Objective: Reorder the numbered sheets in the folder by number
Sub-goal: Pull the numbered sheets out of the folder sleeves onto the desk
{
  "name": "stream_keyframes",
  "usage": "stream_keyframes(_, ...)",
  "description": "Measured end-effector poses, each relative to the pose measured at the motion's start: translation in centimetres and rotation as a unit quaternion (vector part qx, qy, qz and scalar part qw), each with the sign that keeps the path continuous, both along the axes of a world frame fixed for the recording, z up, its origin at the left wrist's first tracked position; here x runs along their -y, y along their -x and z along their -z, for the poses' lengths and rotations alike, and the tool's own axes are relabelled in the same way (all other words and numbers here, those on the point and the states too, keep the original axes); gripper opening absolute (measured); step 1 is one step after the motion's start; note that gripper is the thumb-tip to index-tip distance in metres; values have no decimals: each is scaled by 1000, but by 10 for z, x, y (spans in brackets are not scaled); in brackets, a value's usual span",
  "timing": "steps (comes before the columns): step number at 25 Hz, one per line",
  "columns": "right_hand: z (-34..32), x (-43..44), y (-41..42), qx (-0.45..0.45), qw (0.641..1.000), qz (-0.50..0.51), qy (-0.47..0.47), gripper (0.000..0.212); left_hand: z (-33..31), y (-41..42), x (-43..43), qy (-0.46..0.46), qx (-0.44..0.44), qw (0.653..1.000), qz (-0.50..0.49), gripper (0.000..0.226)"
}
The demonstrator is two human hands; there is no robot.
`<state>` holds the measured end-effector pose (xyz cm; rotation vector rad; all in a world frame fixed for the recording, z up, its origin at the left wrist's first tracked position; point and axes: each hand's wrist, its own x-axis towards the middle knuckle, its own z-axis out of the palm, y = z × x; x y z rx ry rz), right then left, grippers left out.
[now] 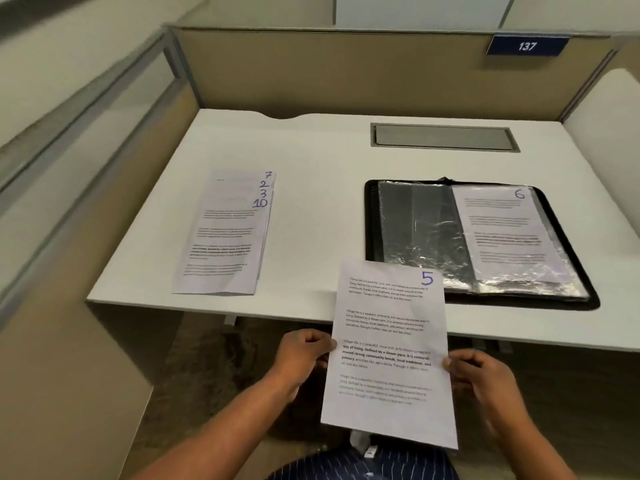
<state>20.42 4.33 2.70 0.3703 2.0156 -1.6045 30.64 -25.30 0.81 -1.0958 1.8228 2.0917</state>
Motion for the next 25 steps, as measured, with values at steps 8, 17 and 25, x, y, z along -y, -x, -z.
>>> stream_keyframes(8, 20, 135, 68, -16, 993, -105, 56, 23, -9, 14, 116, 21, -14, 989, -148, 12)
stream_keyframes(17, 42, 300, 108, 7, 987, -150, 60, 23, -10, 23, 244, 32, 23, 966, -255, 15)
stream_keyframes(25, 58, 395, 75, -14, 991, -129, -21, 22, 15, 18, 350, 71, 73, 971, -217, 12)
